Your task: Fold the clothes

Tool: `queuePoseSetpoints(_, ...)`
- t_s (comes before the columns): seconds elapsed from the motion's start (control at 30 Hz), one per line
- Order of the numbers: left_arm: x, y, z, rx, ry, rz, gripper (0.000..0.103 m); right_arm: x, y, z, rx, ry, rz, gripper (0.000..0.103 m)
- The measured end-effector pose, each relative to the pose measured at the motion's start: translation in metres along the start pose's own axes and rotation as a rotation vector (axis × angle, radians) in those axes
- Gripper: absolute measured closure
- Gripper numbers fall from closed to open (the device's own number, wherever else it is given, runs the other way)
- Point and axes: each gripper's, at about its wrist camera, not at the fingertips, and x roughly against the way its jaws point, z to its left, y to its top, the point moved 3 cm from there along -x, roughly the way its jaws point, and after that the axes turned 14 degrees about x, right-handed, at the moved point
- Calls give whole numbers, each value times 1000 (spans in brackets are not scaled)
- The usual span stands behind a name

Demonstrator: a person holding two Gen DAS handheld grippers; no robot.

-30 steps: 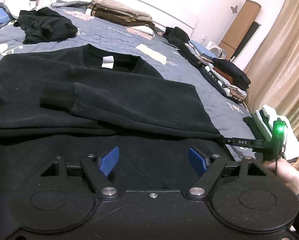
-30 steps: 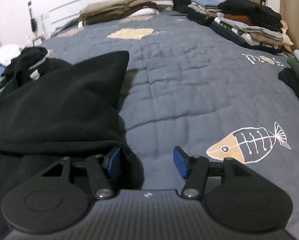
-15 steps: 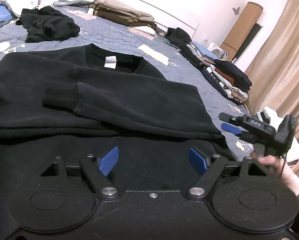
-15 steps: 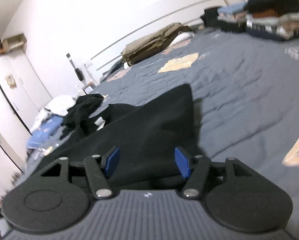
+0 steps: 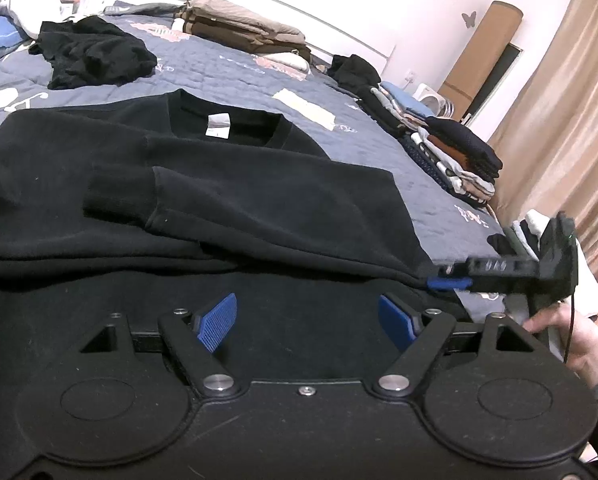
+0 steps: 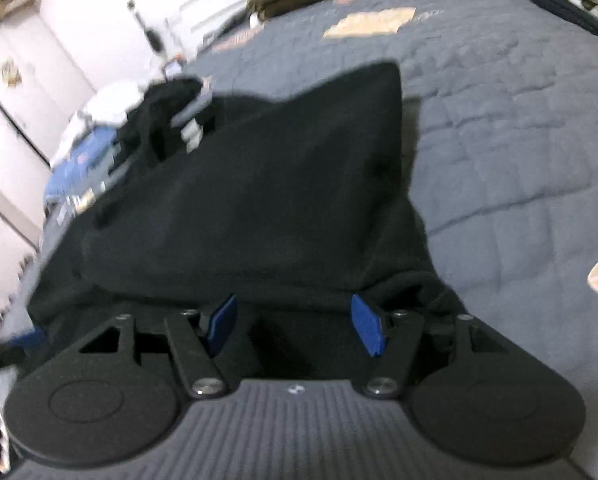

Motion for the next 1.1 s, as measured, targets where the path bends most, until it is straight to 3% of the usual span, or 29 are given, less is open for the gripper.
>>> queuePoseSetpoints(0.13,-1,0,1,3,6,-4,26,11,3,-9,-57,-29,-206,32)
queuePoseSetpoints(0.37,0,2,2,9,18,-11,25,-14,-17,-33,-16,-233,54,31)
queuePoseSetpoints(0.5,4,5,3,10,21,-25,25,-2,-14,-35,-41,-238,52,31)
queuePoseSetpoints(0.7,11,5,1,4,21,-43,21,17,-8,-15,-24,-203,-70,31)
queuePoseSetpoints(0.83,16,4,-2,-6,16,-52,21,11,-6,-22,-6,-203,-120,31)
queuePoseSetpoints(0.97,20,4,-4,-24,18,-64,21,-4,-17,-42,-137,-176,-61,31)
queuePoseSetpoints(1.0,20,4,-4,-26,19,-67,21,-5,-20,-47,-177,-168,-57,32)
queuePoseSetpoints(1.07,20,5,-4,-25,21,-68,21,-4,-24,-53,-249,-161,-61,47)
queuePoseSetpoints(1.1,19,5,-4,-24,22,-68,21,-3,-26,-57,-285,-158,-63,61)
